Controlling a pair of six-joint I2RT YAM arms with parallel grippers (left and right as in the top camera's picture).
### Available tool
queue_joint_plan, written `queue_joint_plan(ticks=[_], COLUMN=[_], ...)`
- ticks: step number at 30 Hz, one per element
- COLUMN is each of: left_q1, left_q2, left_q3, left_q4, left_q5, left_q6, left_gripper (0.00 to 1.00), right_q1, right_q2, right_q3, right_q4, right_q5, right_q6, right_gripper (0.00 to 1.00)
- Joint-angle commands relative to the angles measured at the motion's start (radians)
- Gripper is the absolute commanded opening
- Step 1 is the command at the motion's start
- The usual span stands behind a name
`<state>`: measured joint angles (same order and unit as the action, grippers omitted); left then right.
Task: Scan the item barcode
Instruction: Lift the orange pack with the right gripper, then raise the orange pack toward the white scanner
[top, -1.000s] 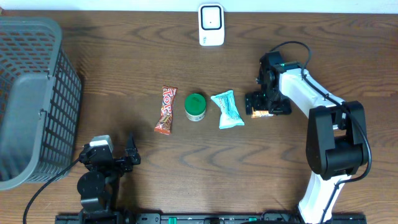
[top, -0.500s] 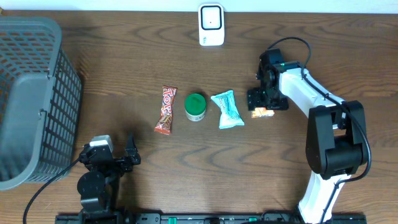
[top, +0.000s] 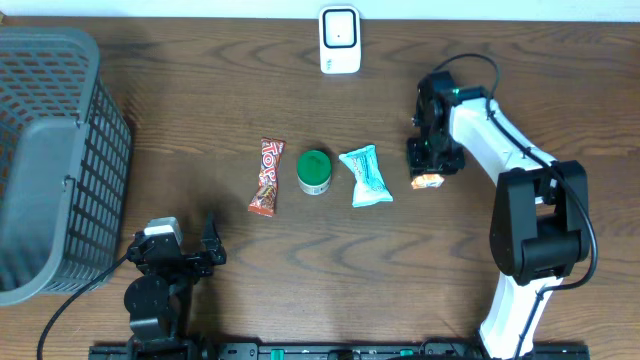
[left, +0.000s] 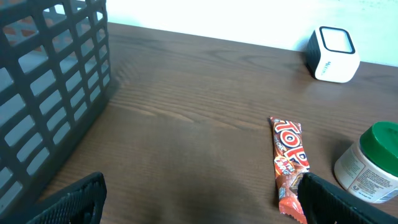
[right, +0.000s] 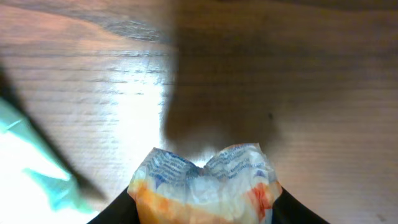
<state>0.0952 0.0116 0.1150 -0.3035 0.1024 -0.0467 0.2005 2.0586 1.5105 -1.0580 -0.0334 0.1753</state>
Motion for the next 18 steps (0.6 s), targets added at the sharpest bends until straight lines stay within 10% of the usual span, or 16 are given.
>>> queue_joint_plan(ticks=[1,18], left_q1=[-0.003,-0.003], left_q2=[-0.008,-0.008], left_q3=[-0.013,-0.013], left_q4=[-0.029,-0.029], left_q5=[0.002,0.002], left_q6=[0.016,0.016], left_gripper=[0.98,0.98], right_q1=[0.012,0.053], right_q2=[0.001,0.000], right_q3=[0.071,0.106], right_q4=[-0.057,-0.340], right_q5=[-0.007,-0.328], right_q6=[0.014,0.033], right_gripper=[0.40,0.31])
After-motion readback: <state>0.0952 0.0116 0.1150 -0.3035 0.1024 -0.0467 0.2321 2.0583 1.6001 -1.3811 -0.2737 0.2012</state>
